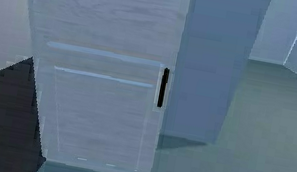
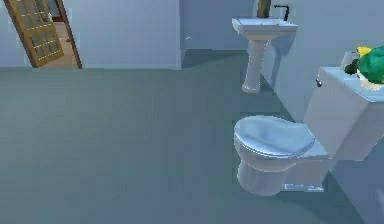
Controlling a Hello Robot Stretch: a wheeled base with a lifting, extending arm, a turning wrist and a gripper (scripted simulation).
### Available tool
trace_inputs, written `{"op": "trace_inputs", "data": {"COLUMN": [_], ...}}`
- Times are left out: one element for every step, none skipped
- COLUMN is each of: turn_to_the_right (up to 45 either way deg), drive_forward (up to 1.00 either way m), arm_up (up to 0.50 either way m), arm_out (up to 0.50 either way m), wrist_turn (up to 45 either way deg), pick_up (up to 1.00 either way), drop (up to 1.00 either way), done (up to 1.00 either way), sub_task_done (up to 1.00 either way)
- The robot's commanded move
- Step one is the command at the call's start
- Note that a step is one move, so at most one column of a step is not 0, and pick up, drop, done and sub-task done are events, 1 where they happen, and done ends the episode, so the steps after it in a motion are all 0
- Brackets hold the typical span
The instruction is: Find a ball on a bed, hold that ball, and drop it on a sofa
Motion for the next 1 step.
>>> {"op": "trace_inputs", "data": {"turn_to_the_right": [0.0], "drive_forward": [0.1], "arm_up": [0.0], "arm_out": [0.0], "wrist_turn": [0.0], "pick_up": [0.0], "drop": [0.0], "done": [0.0], "sub_task_done": [0.0]}}
